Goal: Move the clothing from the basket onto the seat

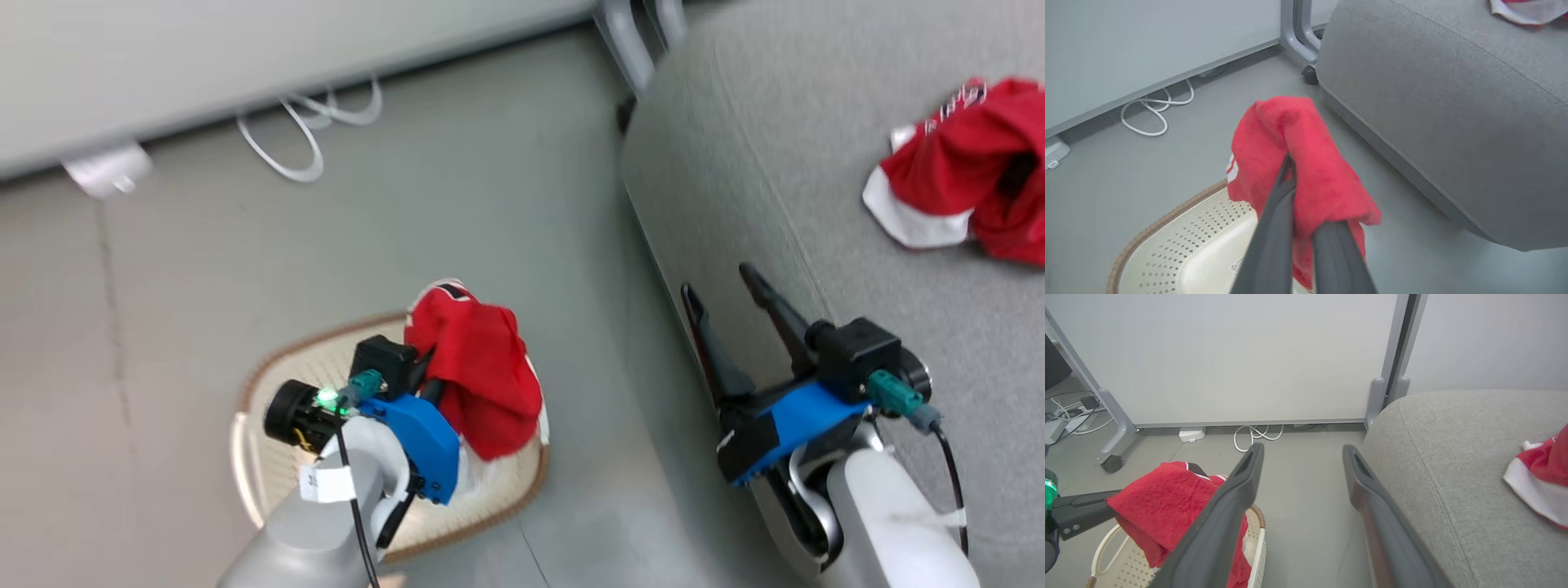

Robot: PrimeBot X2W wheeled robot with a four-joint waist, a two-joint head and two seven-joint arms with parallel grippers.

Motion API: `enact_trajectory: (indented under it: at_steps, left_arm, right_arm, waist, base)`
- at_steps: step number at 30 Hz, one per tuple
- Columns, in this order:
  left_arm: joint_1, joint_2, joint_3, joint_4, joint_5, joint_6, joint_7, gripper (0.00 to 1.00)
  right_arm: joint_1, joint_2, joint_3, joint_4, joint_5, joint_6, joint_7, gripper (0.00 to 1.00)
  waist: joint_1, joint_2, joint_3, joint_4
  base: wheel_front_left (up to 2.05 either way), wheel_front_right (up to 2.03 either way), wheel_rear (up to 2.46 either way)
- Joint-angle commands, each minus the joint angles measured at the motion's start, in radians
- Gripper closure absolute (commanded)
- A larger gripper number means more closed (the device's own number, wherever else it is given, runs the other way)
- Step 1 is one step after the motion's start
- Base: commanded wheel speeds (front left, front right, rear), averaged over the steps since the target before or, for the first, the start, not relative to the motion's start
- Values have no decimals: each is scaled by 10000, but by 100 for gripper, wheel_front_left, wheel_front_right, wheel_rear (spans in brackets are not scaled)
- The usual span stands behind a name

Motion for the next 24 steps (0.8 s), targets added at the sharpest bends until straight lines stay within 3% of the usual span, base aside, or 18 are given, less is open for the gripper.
enact_trajectory:
  at_steps: [1,12,24]
  left_arm:
    - [174,-94,-75,-177,-38,-29,-62,100]
    - [265,-304,-322,-1584,-101,-71,-59,100]
    - [-705,-323,-1316,-2465,-961,-73,-28,100]
  right_arm:
    - [306,-87,44,-78,22,1,122,0]
    - [1634,-81,347,-567,296,3,870,0]
    - [1974,57,763,-780,460,3,1122,0]
  waist:
    - [3,-1,-1802,1029]
    - [3,-1,-3531,1787]
    - [3,-1,-4149,2092]
  base:
    - [0,0,0]
    - [0,0,0]
    - [0,0,0]
